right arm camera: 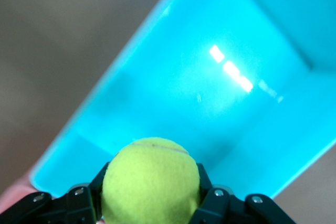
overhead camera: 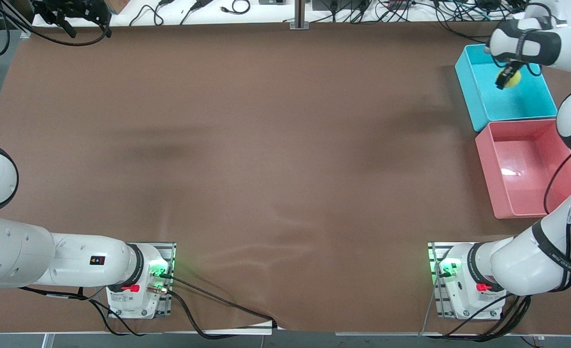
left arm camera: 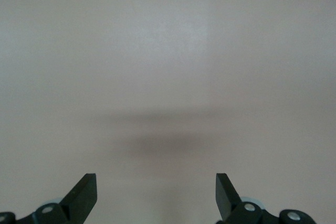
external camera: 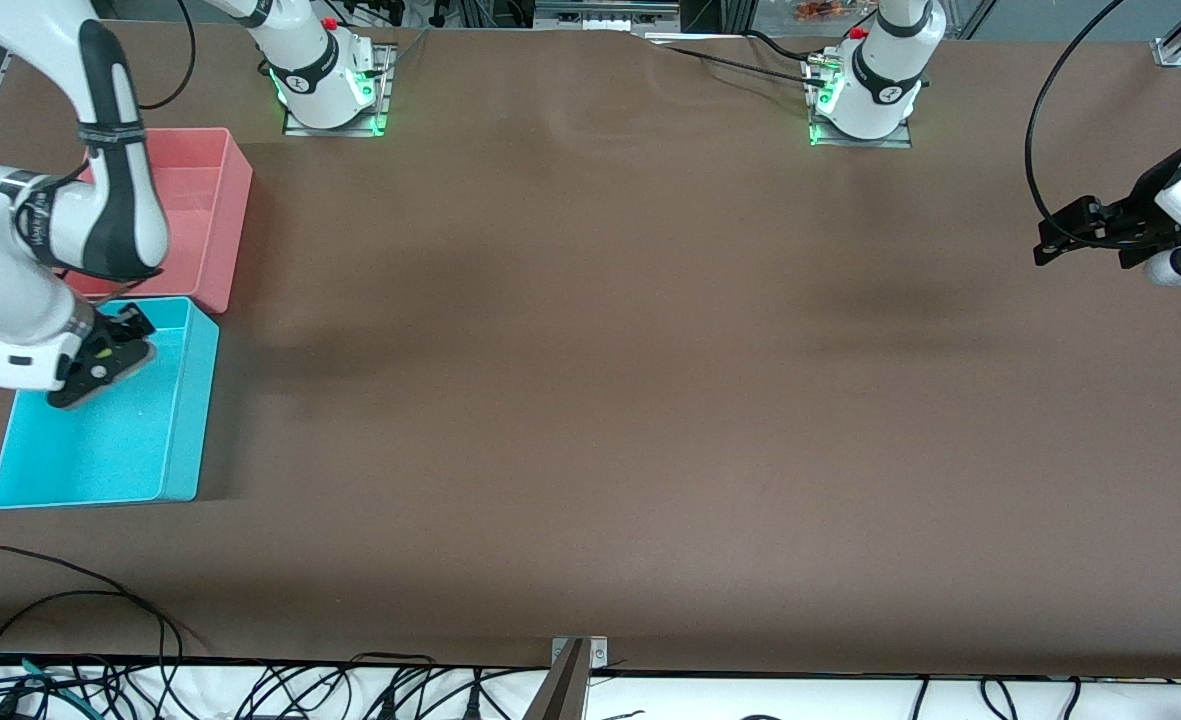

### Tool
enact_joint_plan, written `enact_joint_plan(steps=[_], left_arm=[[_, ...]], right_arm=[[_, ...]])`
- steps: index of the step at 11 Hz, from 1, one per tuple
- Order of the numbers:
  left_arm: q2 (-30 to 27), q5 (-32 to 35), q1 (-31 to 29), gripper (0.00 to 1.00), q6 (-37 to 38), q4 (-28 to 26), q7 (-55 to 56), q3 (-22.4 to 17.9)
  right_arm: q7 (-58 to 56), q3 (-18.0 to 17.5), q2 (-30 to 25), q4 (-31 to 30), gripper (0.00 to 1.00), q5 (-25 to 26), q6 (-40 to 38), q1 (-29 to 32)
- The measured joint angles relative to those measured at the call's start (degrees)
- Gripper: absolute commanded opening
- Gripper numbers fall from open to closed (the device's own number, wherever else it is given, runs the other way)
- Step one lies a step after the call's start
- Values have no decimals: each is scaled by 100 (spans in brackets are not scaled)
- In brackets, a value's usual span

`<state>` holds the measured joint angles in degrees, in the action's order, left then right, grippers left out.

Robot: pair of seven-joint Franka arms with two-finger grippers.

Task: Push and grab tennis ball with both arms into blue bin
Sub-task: 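Carry the held ball with the right gripper over the blue bin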

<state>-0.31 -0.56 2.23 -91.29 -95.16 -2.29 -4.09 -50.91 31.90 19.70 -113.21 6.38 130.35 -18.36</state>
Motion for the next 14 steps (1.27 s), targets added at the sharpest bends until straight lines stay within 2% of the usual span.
enact_joint_plan(steps=[2,6,7,8,9,14], left_arm=[[17,0,-49,100,11,42,0,-16],[18,0,-67,100,11,231,0,-17],[22,0,-61,100,11,289,0,-15],[23,0,-61,100,11,350,0,-13],[31,0,-63,100,14,369,0,-17],[211,0,-80,100,222,375,0,-23]], right_arm=[[-284,-19,193,-169,26,-12,30,400],[-299,-183,891,-214,28,-322,400,472],[-297,-204,1005,-213,50,-542,513,473],[-297,-208,1082,-211,94,-689,571,477],[-297,-209,1118,-210,100,-739,594,481],[-301,-212,1110,-64,100,-814,600,481]])
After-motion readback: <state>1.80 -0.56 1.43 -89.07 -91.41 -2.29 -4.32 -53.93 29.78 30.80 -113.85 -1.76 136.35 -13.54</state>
